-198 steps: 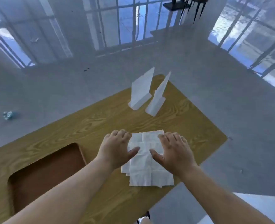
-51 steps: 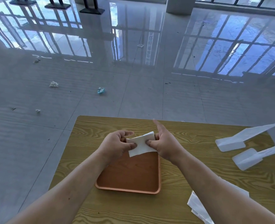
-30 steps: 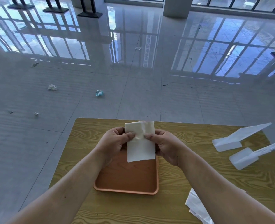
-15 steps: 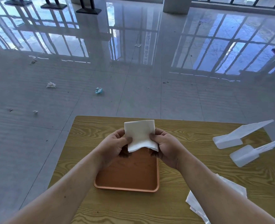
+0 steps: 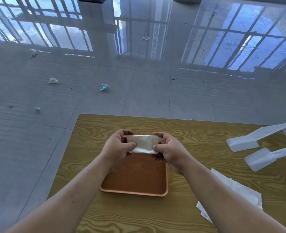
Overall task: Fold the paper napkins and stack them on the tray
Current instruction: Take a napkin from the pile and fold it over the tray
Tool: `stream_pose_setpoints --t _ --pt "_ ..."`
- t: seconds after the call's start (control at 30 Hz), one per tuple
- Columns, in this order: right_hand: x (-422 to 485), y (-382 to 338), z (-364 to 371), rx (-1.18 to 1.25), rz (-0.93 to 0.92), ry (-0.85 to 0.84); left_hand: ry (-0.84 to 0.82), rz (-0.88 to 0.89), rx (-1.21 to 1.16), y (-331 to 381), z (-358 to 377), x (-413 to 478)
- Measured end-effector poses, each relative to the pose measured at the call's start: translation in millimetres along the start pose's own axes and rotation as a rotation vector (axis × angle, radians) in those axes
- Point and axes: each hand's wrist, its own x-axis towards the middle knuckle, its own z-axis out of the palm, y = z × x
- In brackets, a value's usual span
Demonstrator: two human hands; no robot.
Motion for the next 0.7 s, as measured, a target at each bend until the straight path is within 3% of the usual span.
stream_pose_setpoints --t 0.2,0.33,0.7 --pt "27 32 1 -0.166 0.092 0.123 0.155 -0.071 0.187 -42 -11 25" --pt "47 70 2 -0.484 0.134 0.154 0.152 -0.149 0.346 -79 -15 39" --pt "75 127 11 -1.011 0.084 0.173 0.139 -0.134 0.623 -150 -14 55"
